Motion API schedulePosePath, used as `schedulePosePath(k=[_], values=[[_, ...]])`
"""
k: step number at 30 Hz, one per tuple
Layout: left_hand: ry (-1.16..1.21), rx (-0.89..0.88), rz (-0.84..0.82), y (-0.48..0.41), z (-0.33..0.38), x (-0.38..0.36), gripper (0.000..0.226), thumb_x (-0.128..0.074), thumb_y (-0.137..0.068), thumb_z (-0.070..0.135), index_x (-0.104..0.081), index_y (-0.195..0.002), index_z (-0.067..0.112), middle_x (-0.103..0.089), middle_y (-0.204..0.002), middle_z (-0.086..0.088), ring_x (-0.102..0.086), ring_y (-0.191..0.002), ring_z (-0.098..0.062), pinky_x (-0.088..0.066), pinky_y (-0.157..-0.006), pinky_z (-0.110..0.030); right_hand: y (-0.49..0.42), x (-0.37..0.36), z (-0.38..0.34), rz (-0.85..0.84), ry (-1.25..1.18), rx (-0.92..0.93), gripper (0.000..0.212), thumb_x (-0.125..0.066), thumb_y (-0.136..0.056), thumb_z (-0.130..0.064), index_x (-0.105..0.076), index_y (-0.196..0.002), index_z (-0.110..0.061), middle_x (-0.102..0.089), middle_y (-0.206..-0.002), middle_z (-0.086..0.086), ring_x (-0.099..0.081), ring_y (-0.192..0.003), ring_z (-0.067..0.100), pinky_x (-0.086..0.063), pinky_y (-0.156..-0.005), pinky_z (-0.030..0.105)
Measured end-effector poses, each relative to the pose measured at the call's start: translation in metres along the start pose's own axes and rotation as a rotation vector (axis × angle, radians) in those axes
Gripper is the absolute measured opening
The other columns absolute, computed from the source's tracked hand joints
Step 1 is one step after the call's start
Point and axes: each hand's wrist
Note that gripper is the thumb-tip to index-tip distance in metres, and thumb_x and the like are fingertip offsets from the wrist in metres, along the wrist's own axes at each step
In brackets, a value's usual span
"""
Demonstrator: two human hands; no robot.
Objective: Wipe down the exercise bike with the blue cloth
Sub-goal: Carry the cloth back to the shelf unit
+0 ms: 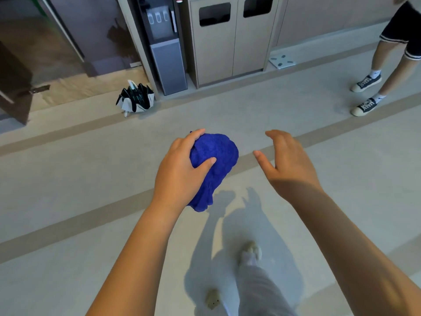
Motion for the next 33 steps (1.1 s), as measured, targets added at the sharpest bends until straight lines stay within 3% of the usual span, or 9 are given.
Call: schedulePosePath(k=[7,13,19,23,27,31,33], values=[[-0.034,0.039,0.068,-0.141,-0.004,-0.033,0.055,-0.067,-0.087,0.030,-0.044,-0.136,0.041,-0.049,-0.122,0.015,-0.040,-0.098,0.006,-0.034,-0.085,-0.017,-0.147,-0.029,0.052,0.104,0.074,0.098,0.059,-0.038,-0.095,-0.050,-0.053,-0.127,-0.003,-0.056,-0.128,0.015,-0.053,-0.117,0.033,-0.046,-0.092,0.042],[-0.055,0.049,0.154,-0.284,0.020,-0.066,0.055,-0.066,-0.087,0.030,-0.044,-0.137,0.038,-0.048,-0.122,0.016,-0.036,-0.096,0.011,-0.029,-0.075,-0.003,-0.294,-0.030,0.085,0.035,0.029,0.096,0.060,-0.042,-0.092,-0.050,-0.046,-0.135,-0.009,-0.047,-0.140,0.010,-0.043,-0.128,0.029,-0.041,-0.100,0.042],[-0.071,0.068,0.237,-0.395,0.031,-0.083,0.053,-0.065,-0.088,0.029,-0.044,-0.135,0.040,-0.044,-0.116,0.021,-0.036,-0.095,0.011,-0.030,-0.075,-0.004,-0.417,-0.036,0.110,0.023,0.067,0.146,0.056,-0.046,-0.093,-0.046,-0.047,-0.134,-0.008,-0.048,-0.138,0.011,-0.045,-0.126,0.029,-0.042,-0.098,0.041],[-0.079,0.085,0.256,-0.463,0.025,-0.094,0.053,-0.065,-0.088,0.028,-0.046,-0.136,0.038,-0.046,-0.116,0.018,-0.037,-0.095,0.009,-0.033,-0.080,-0.013,-0.484,-0.051,0.122,0.009,0.084,0.176,0.054,-0.050,-0.094,-0.041,-0.046,-0.136,-0.007,-0.046,-0.141,0.011,-0.043,-0.129,0.029,-0.040,-0.102,0.040],[-0.072,0.069,0.244,-0.538,0.011,-0.107,0.053,-0.065,-0.088,0.028,-0.045,-0.136,0.038,-0.045,-0.116,0.019,-0.037,-0.095,0.010,-0.030,-0.075,-0.004,-0.555,-0.073,0.129,0.009,0.099,0.167,0.055,-0.050,-0.094,-0.040,-0.044,-0.138,-0.007,-0.044,-0.143,0.011,-0.041,-0.131,0.029,-0.040,-0.104,0.042],[-0.043,0.046,0.224,-0.622,-0.005,-0.114,0.053,-0.066,-0.088,0.029,-0.045,-0.136,0.039,-0.048,-0.121,0.016,-0.039,-0.098,0.008,-0.034,-0.083,-0.015,-0.634,-0.096,0.129,0.011,0.105,0.161,0.056,-0.049,-0.094,-0.039,-0.043,-0.138,-0.006,-0.043,-0.143,0.012,-0.040,-0.132,0.030,-0.039,-0.105,0.042],[-0.035,0.022,0.213,-0.668,-0.010,-0.114,0.053,-0.066,-0.088,0.029,-0.045,-0.136,0.038,-0.047,-0.120,0.017,-0.038,-0.097,0.010,-0.033,-0.082,-0.013,-0.679,-0.103,0.128,0.018,0.125,0.149,0.056,-0.050,-0.094,-0.039,-0.042,-0.139,-0.007,-0.043,-0.144,0.011,-0.039,-0.132,0.029,-0.038,-0.105,0.041]])
Point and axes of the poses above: each hand's wrist, its own y-axis away from the middle knuckle, its own x-axis out of the back of the hand, z = x × y
